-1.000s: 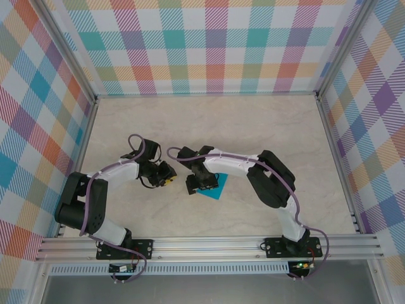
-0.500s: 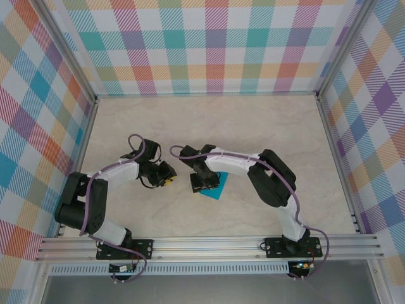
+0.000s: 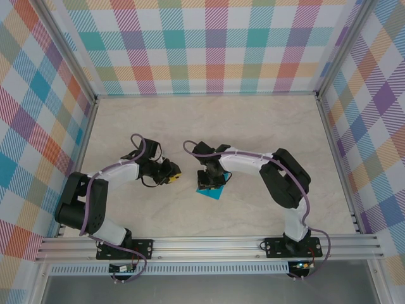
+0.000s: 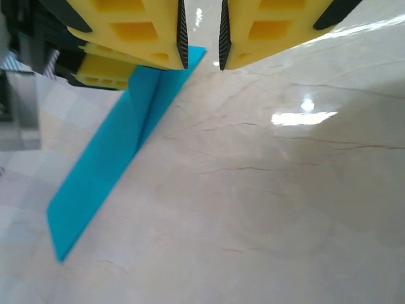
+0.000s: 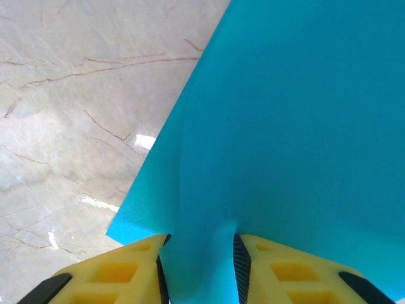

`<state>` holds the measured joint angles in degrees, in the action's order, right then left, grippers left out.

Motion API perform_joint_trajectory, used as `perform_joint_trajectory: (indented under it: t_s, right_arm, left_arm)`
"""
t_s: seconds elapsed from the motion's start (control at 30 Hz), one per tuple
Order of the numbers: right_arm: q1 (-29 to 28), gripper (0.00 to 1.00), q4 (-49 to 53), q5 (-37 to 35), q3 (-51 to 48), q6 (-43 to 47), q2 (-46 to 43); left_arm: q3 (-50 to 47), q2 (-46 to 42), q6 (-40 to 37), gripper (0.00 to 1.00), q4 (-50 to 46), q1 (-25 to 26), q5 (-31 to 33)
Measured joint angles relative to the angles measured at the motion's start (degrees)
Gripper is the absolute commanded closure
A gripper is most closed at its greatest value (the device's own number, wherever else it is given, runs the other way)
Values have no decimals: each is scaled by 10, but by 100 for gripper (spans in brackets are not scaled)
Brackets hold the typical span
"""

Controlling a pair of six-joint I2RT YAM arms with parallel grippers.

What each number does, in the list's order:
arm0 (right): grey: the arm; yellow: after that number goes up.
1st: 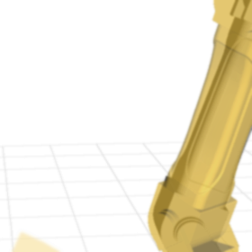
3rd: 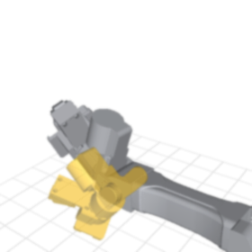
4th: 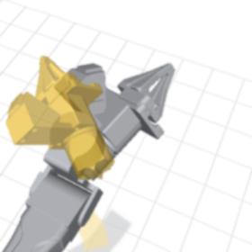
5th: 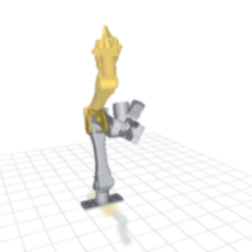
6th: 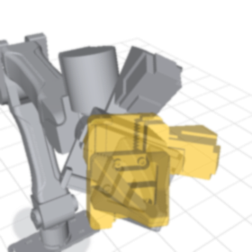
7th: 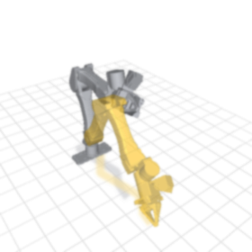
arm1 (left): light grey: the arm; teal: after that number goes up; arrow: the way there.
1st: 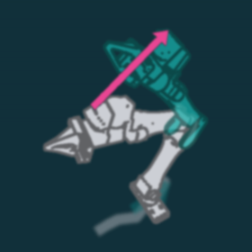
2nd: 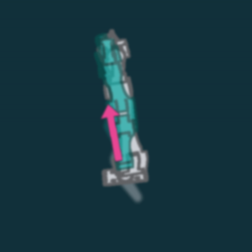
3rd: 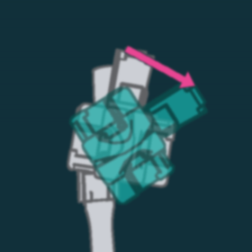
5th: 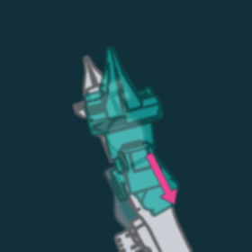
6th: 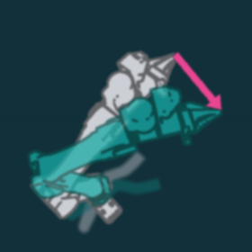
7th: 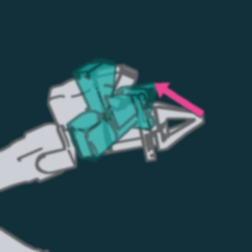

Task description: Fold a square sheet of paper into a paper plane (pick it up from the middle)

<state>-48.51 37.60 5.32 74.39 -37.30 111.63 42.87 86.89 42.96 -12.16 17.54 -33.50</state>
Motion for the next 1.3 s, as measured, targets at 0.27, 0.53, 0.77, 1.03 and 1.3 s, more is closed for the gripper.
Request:
perform_joint_trajectory:
  t_s: [0.27, 0.53, 0.77, 1.03, 1.3]
  right_arm:
    - [24, 68, -50, 19, -68, -12, -62]
    - [37, 63, -80, 21, -108, -28, -100]
    - [52, 56, -111, 25, -148, -52, -115]
    - [80, 51, -172, 57, -184, -73, -163]
    - [91, 52, -228, 99, -204, -87, -185]
  left_arm:
    - [2, 29, -2, 83, 49, 51, -45]
    - [31, 80, -1, 86, 70, 100, -61]
    - [63, 125, 5, 90, 92, 134, -61]
    - [65, 149, 8, 92, 94, 141, -54]
    - [65, 163, 8, 94, 94, 142, -54]
